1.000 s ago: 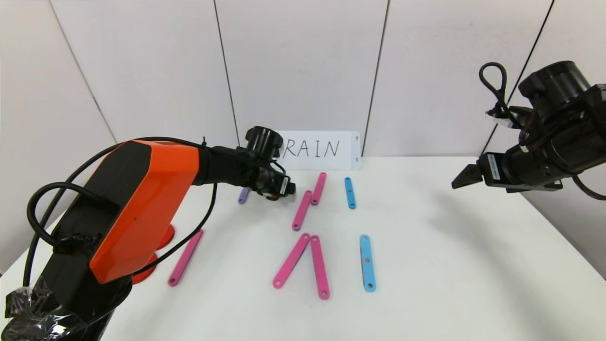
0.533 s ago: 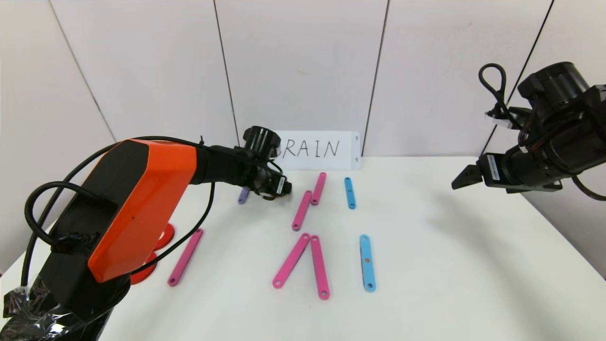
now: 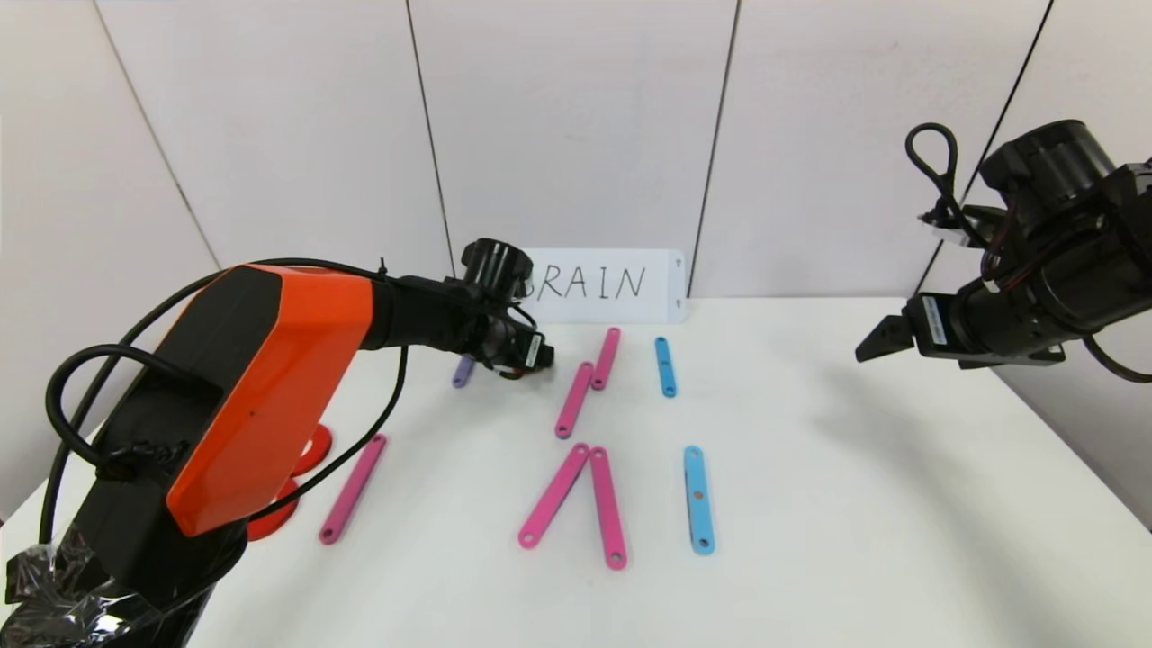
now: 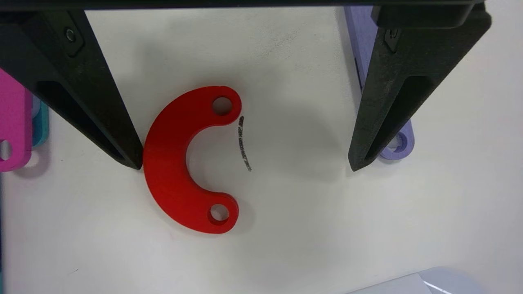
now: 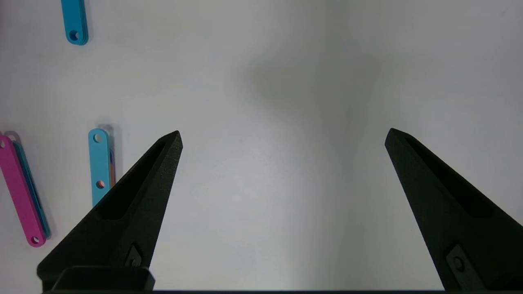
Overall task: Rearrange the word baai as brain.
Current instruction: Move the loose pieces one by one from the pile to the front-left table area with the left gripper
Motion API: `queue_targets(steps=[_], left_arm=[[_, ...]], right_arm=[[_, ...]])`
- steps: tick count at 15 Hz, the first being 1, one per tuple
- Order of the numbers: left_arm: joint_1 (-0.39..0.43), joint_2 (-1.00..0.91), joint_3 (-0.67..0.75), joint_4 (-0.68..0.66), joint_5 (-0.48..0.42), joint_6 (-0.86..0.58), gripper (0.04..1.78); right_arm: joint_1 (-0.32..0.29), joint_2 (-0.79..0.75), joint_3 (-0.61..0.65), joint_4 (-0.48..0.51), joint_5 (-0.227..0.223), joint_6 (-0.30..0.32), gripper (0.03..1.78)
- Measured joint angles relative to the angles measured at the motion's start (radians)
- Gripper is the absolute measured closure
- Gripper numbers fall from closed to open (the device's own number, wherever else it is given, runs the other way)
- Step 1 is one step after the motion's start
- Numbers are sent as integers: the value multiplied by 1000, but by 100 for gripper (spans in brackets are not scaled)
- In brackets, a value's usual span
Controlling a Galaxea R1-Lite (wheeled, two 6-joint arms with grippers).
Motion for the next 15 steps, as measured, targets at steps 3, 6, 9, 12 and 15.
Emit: queue_targets(steps=[3, 6, 9, 12, 15], left_arm=[[-23, 3, -1, 0, -3, -7, 9], [-28, 4, -1, 1, -4, -7, 9], [-30, 6, -1, -3, -3, -6, 9], [-29, 9, -3, -6, -4, -4, 9], [-30, 11, -4, -6, -4, -3, 12]], right_arm=[[4, 0, 1, 0, 0, 0, 7], [4, 0, 1, 0, 0, 0, 7], [4, 0, 1, 0, 0, 0, 7], [4, 0, 1, 0, 0, 0, 7], [4, 0, 1, 0, 0, 0, 7]])
